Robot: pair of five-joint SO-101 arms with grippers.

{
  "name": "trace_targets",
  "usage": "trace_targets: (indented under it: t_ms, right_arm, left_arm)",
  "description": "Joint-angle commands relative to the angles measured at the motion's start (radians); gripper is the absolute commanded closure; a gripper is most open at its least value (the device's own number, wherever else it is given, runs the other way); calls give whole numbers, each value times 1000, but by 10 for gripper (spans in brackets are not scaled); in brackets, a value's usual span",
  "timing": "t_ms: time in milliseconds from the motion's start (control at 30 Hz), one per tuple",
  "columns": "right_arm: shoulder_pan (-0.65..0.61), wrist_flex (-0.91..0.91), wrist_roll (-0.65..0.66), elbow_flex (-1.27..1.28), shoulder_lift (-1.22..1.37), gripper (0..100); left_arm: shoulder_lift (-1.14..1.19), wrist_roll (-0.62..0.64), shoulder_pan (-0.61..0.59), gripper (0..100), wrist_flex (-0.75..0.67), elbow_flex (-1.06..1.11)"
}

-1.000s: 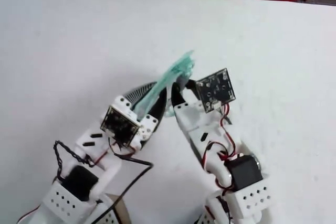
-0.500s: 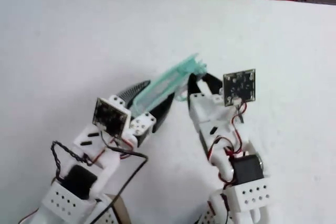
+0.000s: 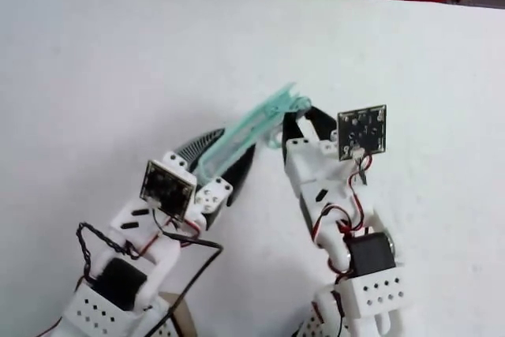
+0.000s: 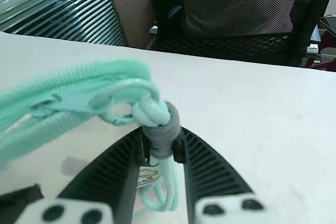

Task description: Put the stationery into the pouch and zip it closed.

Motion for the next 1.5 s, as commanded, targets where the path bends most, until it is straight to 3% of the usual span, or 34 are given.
trace_targets:
  t_ms: [0, 167, 267, 433, 700, 933, 1033, 1267, 1467]
  right_arm:
    - [18, -12, -12, 12, 13, 979]
    - [25, -74, -6, 40, 45, 979]
    - [24, -125, -5, 43, 139, 979]
    - [24, -162, -9, -6, 308, 979]
    - [25, -179, -3, -20, 355, 979]
    - [22, -211, -6, -26, 427, 979]
    - [22, -211, -6, -26, 426, 979]
    - [16, -211, -5, -26, 424, 979]
    - [15, -206, -9, -26, 427, 979]
  left_arm:
    - [22, 18, -13, 924, 23, 80]
    - [22, 20, -13, 833, 35, 72]
    - [22, 25, -13, 766, 132, 18]
    - [22, 26, -15, 762, 330, -144]
    - [8, 26, -67, 762, 339, -183]
    - [-156, 21, -107, 762, 359, -213]
    - [-177, 23, -81, 762, 321, -147]
    - [-176, 21, 16, 781, 74, 11]
    - [-176, 20, 67, 802, 41, 32]
